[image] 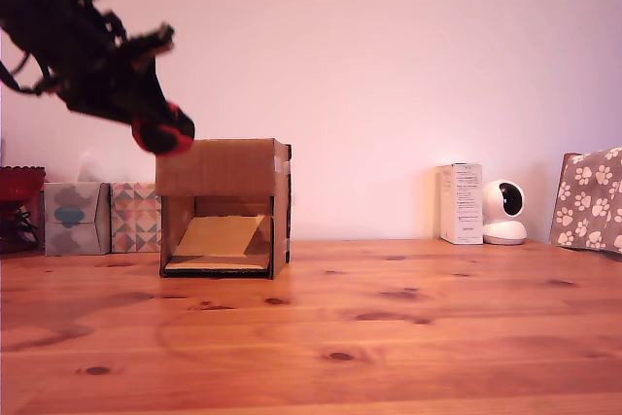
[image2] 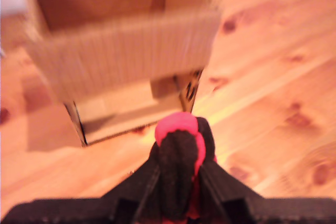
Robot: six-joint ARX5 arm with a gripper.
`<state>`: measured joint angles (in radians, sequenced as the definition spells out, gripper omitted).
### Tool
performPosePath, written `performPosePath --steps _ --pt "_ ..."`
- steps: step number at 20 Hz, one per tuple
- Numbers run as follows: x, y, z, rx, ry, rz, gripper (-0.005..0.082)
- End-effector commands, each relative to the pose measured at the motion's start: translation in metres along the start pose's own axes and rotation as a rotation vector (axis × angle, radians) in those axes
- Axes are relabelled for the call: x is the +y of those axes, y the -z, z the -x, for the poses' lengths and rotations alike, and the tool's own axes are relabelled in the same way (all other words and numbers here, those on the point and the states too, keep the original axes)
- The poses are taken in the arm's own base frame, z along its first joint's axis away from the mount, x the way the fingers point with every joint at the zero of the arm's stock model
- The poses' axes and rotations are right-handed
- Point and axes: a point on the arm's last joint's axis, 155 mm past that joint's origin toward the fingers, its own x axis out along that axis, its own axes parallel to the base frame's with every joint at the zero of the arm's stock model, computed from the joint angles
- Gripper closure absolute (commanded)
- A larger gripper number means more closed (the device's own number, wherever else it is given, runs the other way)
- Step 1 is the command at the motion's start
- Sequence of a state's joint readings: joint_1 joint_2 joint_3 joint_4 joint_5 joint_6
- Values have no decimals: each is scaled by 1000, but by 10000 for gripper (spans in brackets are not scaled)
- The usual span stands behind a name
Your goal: Drop the footbag into the cardboard dice tower
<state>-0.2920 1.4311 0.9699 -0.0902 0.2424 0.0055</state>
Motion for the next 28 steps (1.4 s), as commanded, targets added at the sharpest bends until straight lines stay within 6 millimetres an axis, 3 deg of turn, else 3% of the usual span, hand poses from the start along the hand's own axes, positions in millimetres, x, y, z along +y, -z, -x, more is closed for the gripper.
performPosePath --steps 1,6,11,14,17,23,28 --pt "-2 -4 4 -21 4 0 673" --pt "-4 -56 11 -228 5 -53 673" --pt "-10 -123 36 -514 4 -124 673" --pt "-9 -143 41 -571 -7 -135 673" --pt "-3 -149 16 -499 -7 -118 673" --pt "15 -150 -57 -296 -8 -77 673" --pt "33 -149 -95 -201 -20 -50 672"
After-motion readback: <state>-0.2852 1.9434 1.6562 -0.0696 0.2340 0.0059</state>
